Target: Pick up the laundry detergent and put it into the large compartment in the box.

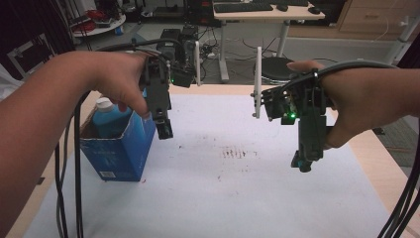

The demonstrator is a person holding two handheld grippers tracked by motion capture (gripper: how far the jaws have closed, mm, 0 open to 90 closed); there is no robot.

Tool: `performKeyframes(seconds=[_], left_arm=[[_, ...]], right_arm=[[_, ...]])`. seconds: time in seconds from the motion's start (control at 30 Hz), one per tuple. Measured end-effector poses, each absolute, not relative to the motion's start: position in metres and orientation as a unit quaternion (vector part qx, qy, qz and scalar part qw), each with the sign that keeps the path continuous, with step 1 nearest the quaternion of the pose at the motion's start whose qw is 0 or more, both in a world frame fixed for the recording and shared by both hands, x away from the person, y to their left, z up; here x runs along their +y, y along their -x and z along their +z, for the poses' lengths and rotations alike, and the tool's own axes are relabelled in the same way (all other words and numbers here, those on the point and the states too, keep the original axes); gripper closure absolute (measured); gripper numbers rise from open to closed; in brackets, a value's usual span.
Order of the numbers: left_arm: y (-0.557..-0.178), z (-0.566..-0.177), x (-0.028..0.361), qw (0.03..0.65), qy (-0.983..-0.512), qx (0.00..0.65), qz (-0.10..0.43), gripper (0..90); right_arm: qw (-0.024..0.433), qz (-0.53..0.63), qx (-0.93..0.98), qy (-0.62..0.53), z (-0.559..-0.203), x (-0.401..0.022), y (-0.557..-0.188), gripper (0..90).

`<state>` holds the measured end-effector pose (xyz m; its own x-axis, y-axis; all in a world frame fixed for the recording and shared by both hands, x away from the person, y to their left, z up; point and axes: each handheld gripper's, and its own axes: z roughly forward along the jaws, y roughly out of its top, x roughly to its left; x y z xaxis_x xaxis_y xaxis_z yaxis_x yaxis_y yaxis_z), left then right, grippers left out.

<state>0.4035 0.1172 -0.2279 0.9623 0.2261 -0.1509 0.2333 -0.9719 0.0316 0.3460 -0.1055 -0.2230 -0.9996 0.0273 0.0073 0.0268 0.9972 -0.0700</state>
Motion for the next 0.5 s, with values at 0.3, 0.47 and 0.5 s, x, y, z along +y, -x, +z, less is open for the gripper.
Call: performKeyframes(seconds=[0.3,0.47,0.5], left_arm=[[-0.4024,-0.2301,0.1152,0.021,-0.991,0.113,-0.075,1.6],[-0.4018,-0.2311,0.1146,0.018,-0.990,0.109,-0.084,1.6],[-0.4029,-0.2317,0.1142,0.020,-0.990,0.112,-0.079,1.6]], right_arm=[[0.005,0.034,-0.999,0.003,-0.2255,-0.1014,-0.3475,1.3],[0.006,0.040,-0.999,0.009,-0.2258,-0.1012,-0.3457,1.3],[0.006,0.040,-0.999,0.009,-0.2258,-0.1012,-0.3457,1.3]])
